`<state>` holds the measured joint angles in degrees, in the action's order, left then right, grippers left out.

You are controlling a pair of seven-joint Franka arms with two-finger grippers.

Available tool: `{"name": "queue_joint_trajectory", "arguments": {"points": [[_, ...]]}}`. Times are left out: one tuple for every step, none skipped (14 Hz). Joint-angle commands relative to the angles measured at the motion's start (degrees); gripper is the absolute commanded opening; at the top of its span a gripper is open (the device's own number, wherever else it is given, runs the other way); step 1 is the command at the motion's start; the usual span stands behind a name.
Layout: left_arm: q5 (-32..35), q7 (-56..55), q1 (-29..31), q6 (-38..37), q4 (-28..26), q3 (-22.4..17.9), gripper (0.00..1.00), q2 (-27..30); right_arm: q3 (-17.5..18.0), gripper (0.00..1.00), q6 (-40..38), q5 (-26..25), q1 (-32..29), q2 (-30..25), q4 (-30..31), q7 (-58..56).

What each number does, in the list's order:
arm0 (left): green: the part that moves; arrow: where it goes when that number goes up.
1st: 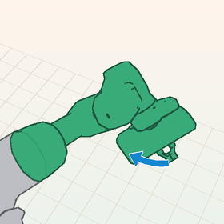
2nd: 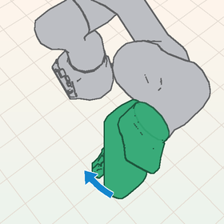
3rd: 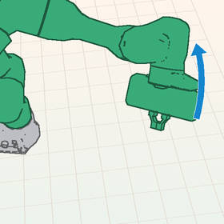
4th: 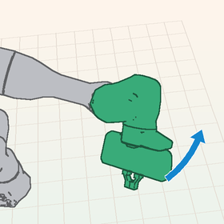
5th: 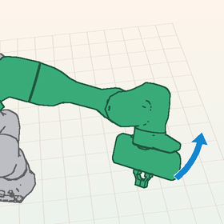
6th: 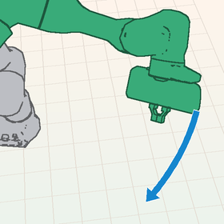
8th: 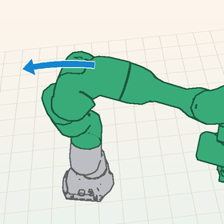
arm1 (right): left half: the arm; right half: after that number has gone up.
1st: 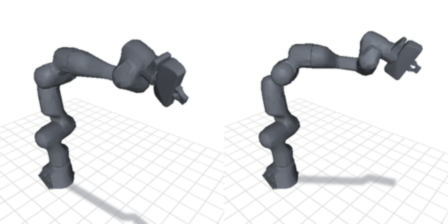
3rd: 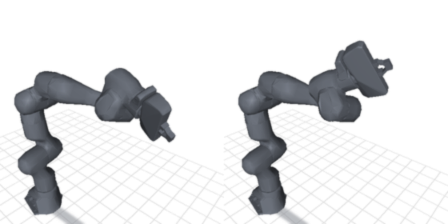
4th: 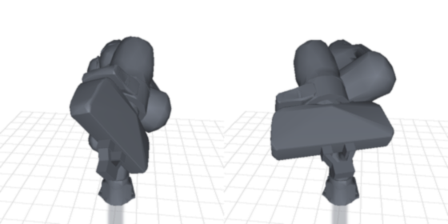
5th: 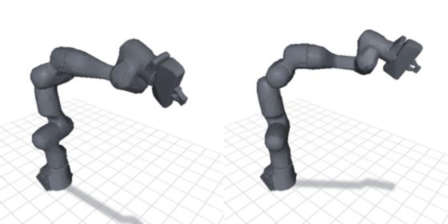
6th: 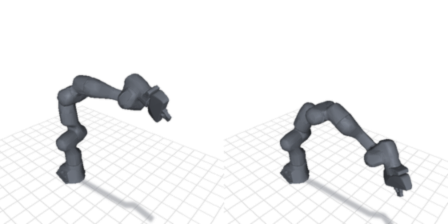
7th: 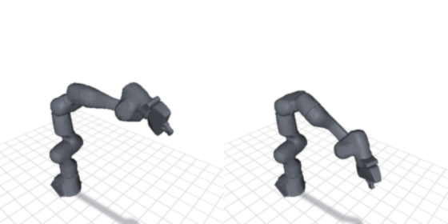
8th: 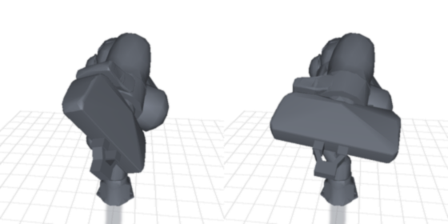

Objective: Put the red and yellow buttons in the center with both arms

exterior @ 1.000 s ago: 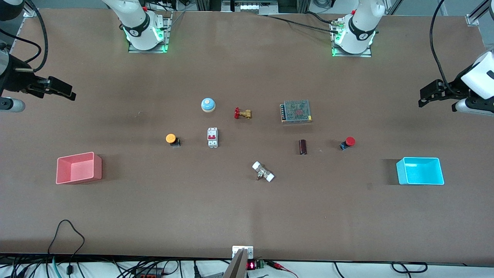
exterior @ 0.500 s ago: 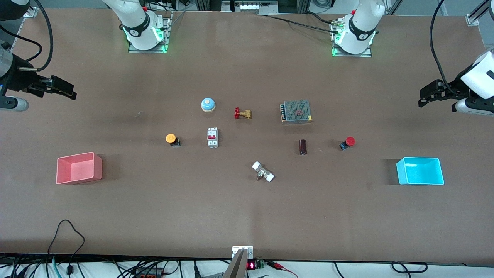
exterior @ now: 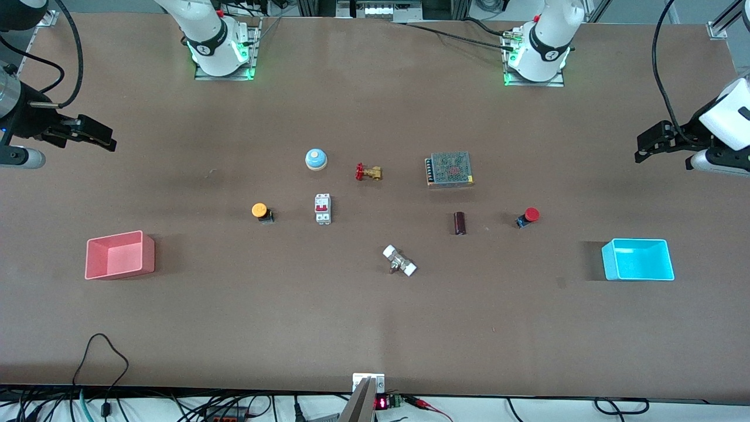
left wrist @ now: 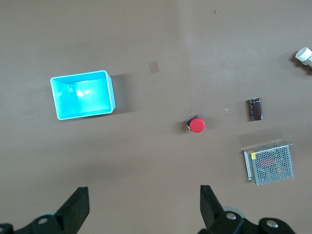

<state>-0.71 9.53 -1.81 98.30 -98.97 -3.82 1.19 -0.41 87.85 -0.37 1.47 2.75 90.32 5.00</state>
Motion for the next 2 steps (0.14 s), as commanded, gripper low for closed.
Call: {"name": "queue_joint_trajectory", "arguments": {"points": [[0.36, -0.13, -0.39, -0.21, 0.09, -0.14, 1.0, 0.75, -0.21, 1.0, 1.09, -0.77, 0.29, -1.43, 1.53, 0.01], [0.36, -0.13, -0.39, -0.21, 0.09, -0.14, 1.0, 0.66, -0.21, 1.0, 1.09, -0.77, 0.29, -1.43, 1.53, -0.08]]}}
